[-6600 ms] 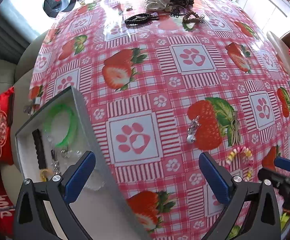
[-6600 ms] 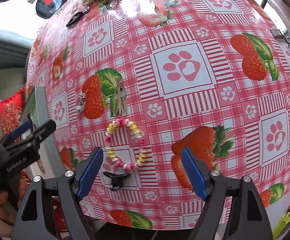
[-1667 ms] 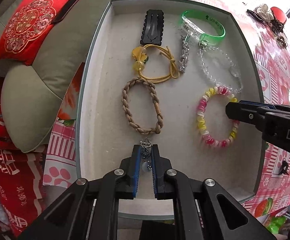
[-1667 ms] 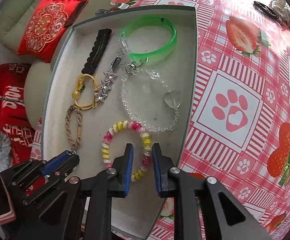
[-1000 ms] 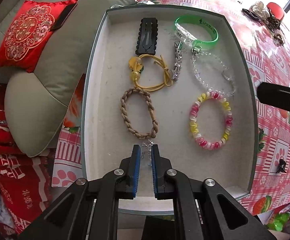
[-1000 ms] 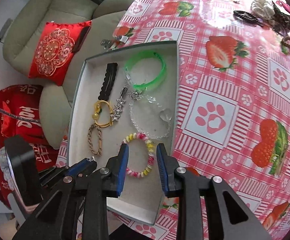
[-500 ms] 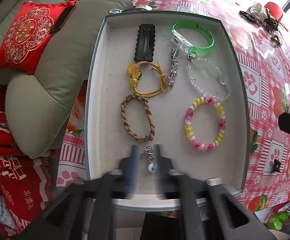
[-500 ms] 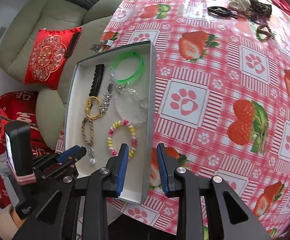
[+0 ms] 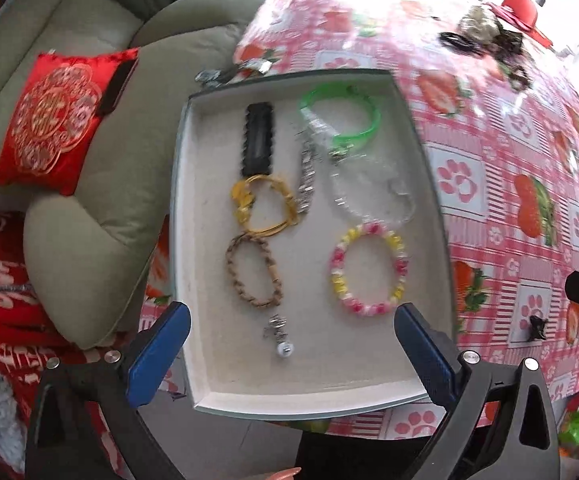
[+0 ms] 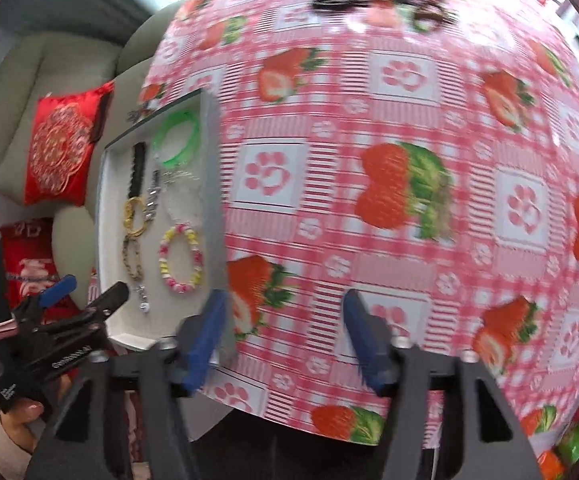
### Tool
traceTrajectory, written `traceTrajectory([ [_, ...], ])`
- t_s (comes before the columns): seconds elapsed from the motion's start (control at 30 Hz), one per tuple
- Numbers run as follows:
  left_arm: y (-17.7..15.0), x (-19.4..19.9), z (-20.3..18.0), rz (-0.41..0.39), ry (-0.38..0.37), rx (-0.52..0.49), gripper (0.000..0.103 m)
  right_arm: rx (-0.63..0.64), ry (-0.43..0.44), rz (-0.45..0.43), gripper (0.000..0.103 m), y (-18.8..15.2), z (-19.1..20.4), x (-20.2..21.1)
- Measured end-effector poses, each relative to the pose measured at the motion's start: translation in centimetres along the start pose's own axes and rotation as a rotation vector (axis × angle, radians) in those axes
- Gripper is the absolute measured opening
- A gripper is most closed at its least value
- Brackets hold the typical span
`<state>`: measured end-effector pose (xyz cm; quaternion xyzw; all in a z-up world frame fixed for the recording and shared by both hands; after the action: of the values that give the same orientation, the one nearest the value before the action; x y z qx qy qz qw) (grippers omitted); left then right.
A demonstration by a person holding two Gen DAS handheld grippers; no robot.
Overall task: Organize jewelry
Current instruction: 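Move both open tools back over the table, then grasp the black claw clip with left tool while right tool grasps silver tassel charm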
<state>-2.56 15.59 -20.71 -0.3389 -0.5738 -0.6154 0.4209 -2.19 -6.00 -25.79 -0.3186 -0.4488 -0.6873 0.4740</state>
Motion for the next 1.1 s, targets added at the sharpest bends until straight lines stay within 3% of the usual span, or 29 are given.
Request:
traceTrajectory([
  [0.03, 0.2, 0.2, -0.7, -0.006, -0.011, -0.019, 0.103, -0.015, -0.016, -0.003, 0.068, -0.1, -0.9, 0.2],
  [0.1, 0.5, 0.5, -1.8, -0.02, -0.031, -0.054, 0.103, -0.055, -0.051, -0.008, 0.083, -0.5, -2.7, 0.9],
  [0.57, 1.2, 2.8, -11.5, -0.068, -0.209, -0.277, 0.103, -0.275, -0.188, -0.028, 0.083, -3.8, -10.6, 3.9],
  [0.9, -1.3, 3.1, -16.7, 0.001, -0.253, -0.274, 0.103, -0.228, -0.175, -0.019, 0.083, -2.4, -13.5, 3.9],
  [1.1, -3.3, 2.2, -19.2, 0.074, -0.242, -0.183, 0.103, -0.166, -0.136, -0.003, 0.083, -1.0, -14.3, 3.2],
])
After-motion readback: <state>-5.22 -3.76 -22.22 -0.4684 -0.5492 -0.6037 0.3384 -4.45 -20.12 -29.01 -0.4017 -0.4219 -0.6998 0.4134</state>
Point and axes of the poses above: each gripper's, at about its wrist camera, not at the fingertips, and x roughly against the way its jaws point, z to its left, y to its top, the point moved 10 cm from there along -x, roughly the way its jaws point, and after that the axes turned 14 degrees about -z, right-handed, at the moved point
